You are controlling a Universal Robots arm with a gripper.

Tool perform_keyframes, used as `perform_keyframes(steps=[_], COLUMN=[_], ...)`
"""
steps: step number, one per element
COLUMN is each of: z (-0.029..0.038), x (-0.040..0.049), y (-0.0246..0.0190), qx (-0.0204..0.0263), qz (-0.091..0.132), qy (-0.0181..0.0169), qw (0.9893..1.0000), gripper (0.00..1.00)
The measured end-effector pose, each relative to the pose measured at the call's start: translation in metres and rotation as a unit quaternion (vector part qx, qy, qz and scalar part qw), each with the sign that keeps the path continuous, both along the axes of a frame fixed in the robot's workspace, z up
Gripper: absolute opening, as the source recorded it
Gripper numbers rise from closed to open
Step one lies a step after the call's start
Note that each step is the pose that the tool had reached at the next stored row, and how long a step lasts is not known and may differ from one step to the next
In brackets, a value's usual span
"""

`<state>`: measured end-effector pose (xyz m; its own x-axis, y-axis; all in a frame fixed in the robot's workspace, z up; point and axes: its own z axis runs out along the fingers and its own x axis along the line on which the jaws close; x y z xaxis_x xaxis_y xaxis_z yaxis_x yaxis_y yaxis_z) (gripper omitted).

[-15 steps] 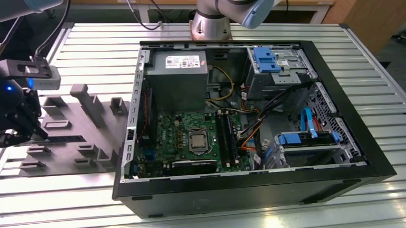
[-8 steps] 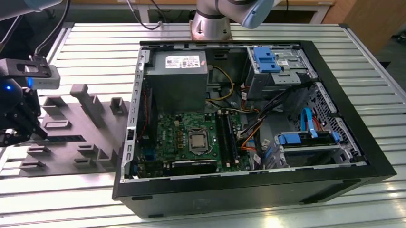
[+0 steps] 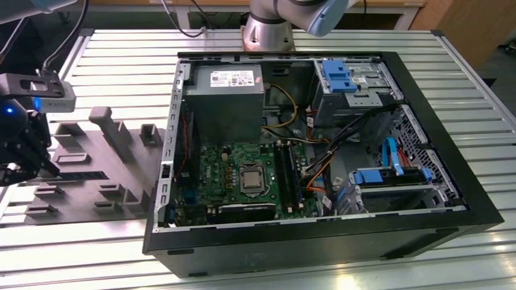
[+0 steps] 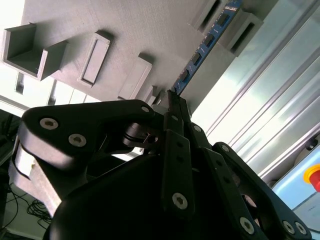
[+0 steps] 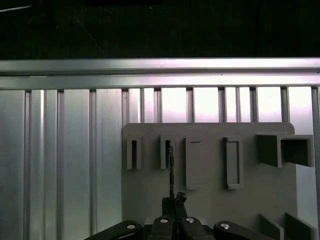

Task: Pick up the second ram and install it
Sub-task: 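Pick up the second ram and move it above second insertion slot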

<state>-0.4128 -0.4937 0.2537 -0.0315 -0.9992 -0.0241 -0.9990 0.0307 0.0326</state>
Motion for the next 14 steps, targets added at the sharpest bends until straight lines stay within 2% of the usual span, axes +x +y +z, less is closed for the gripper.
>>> perform_keyframes(steps=[14], z=[0.0034], x=[0.0], y=[0.0], qx=[0.0], qz=[0.0], qy=[0.0], qw=[1.0], gripper=[0.12])
